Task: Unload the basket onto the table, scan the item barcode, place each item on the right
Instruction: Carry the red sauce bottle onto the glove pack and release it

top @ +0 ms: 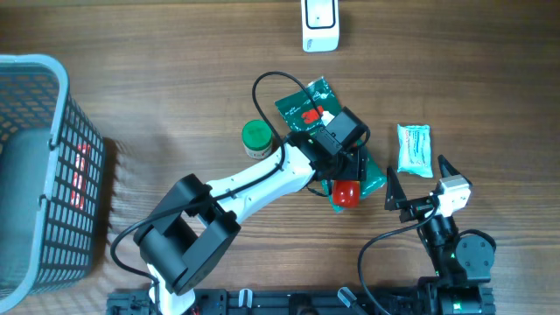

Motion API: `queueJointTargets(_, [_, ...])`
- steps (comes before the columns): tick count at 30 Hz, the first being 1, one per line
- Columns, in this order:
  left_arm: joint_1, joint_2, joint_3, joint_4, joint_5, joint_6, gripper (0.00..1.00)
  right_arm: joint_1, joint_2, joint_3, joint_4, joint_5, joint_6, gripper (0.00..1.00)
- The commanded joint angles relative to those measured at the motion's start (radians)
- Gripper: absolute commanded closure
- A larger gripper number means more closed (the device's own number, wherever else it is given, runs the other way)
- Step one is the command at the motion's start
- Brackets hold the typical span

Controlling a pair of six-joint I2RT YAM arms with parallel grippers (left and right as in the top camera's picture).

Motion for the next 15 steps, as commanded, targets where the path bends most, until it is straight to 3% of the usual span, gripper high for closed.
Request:
queueJointTargets(1, [0.009,-0.018,0.013,-0.016,-0.013,0.057,0.00,0.003,-0.003,-0.001,0.006,-0.008,-0.010,0.00])
queueJointTargets(5, [0.012,-0.061,0.013,-0.071,-0.081,0.056,0.00,0.003,-0.003,-0.001,0.006,-0.007,-0.010,0.00])
queueJointTargets(15, [0.082,-0.402,0.013,-0.274,-0.511,0.057,0.00,0.003,-0.003,-0.001,0.006,-0.008,-0.010,0.00])
